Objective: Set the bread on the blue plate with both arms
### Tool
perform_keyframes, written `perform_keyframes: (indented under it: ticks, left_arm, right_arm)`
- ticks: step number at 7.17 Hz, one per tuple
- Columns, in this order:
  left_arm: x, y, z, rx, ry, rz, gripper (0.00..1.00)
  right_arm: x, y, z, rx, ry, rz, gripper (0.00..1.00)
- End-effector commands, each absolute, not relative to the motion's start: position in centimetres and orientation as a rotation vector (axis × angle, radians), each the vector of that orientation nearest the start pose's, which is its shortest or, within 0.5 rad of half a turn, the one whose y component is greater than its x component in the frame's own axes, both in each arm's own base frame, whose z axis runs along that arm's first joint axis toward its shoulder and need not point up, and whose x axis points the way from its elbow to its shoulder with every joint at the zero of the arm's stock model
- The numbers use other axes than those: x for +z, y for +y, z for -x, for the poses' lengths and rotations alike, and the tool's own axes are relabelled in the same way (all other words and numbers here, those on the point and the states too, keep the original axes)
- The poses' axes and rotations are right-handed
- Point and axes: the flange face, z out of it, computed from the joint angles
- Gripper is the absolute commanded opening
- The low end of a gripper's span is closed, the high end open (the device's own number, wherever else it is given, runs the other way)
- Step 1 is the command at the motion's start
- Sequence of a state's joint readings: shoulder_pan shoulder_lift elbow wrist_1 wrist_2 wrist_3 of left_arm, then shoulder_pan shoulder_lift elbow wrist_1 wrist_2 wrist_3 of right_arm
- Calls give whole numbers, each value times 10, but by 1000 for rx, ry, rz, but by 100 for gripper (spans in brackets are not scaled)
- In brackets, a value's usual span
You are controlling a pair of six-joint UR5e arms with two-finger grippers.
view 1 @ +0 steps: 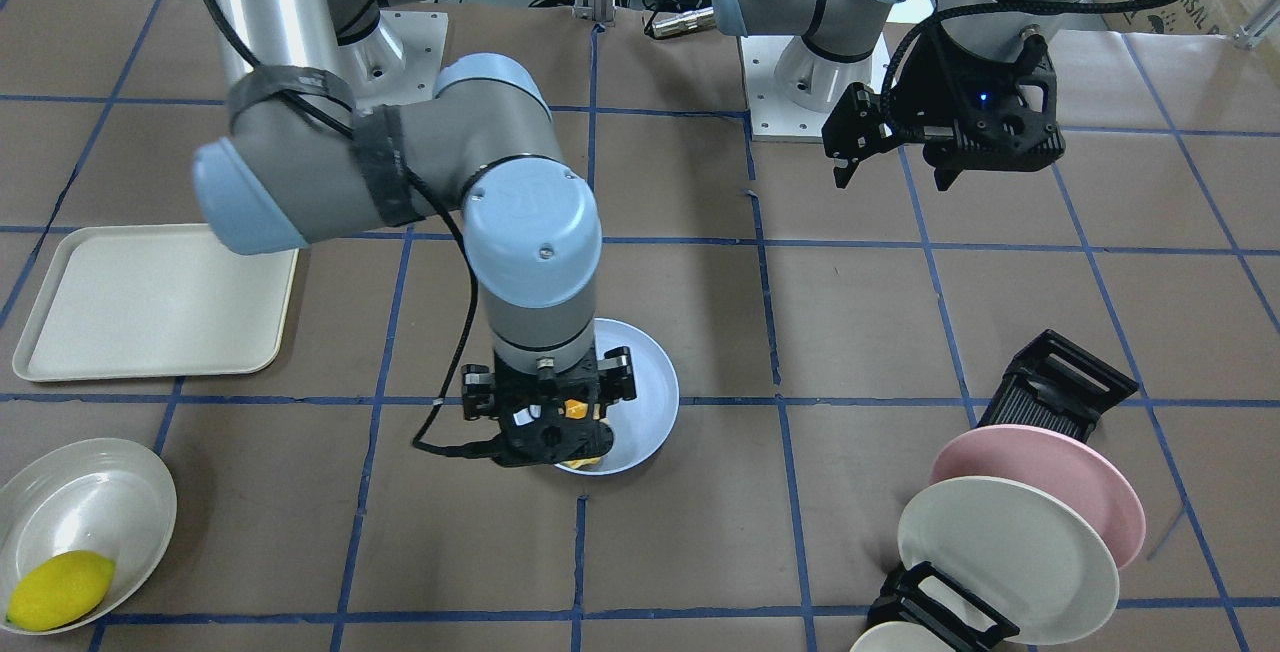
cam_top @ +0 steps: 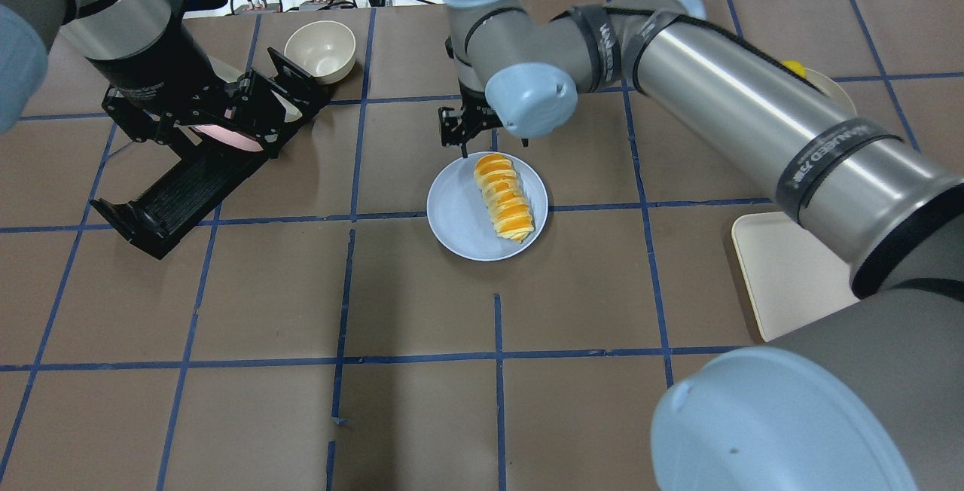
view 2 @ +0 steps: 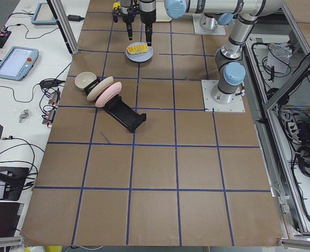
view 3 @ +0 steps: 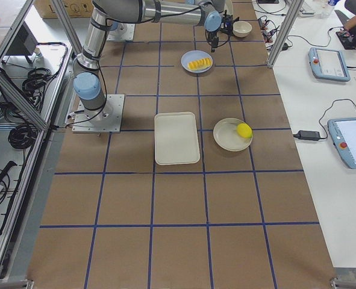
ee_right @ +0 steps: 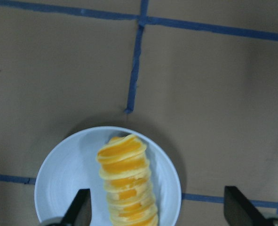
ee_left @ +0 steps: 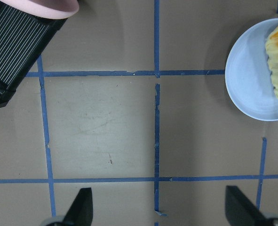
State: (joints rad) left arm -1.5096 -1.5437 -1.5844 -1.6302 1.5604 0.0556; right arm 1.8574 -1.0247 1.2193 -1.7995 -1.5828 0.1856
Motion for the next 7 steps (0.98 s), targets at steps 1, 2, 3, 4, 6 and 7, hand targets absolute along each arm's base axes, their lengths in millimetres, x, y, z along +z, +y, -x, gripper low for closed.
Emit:
perform_keyframes:
  ticks: [1, 2, 3, 4, 6, 7]
  left_arm:
    - [489, -484, 105, 71, 3156, 17, 100]
    - [489, -484, 104, 71, 3157, 20, 100]
    - [489, -484, 104, 71, 3157, 20, 100]
    - [489, -484, 105, 71, 3159, 20, 100]
    - [488, -484, 104, 74, 3157, 20, 100]
    - [489, -484, 105, 71, 3159, 20, 100]
  right_arm:
    - [419, -694, -220, -133, 3144, -82, 100]
    - [445, -691, -193, -188, 3164, -142, 100]
    - [461, -691, -174, -249, 3182, -160, 100]
    - [482, -678, -157, -255, 3188, -27, 92]
    - [510, -613, -127, -147, 3174, -46, 91]
    - [503, -559, -127, -89, 3173, -40, 92]
